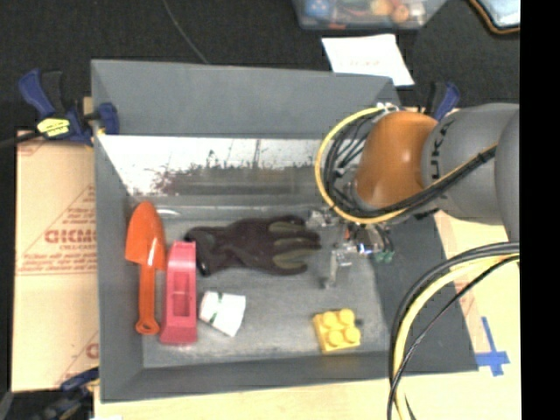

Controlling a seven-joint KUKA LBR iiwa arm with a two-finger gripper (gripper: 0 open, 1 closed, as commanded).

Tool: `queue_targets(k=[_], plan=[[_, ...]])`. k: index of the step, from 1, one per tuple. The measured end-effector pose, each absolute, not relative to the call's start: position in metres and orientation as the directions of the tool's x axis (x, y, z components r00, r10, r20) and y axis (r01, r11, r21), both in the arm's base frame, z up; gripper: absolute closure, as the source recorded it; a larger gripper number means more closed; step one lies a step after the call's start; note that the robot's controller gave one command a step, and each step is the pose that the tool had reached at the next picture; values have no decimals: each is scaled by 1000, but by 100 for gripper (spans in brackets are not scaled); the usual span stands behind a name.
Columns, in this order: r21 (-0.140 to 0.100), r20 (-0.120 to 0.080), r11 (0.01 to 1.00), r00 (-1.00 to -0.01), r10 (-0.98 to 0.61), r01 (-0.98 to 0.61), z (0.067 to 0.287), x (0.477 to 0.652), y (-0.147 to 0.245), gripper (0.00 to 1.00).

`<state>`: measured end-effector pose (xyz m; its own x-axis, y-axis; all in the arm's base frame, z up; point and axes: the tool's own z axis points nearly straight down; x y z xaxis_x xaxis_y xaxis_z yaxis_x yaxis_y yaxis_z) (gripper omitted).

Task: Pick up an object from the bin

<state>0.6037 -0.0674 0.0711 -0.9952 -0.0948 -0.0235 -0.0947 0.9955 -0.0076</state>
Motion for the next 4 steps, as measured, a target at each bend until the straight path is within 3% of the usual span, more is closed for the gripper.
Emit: queue_targets(k=[1, 2, 3, 4], plan=[[-8, -27, 982, -982, -187, -187, 71, 600, -25, 0], [-12, -32, 990, -989, -144, -144, 72, 605, -5, 100], [-12, -32, 989, -989, -145, -145, 72, 605, -5, 100], [-11, -19, 989, -989, -146, -146, 86, 603, -4, 100]])
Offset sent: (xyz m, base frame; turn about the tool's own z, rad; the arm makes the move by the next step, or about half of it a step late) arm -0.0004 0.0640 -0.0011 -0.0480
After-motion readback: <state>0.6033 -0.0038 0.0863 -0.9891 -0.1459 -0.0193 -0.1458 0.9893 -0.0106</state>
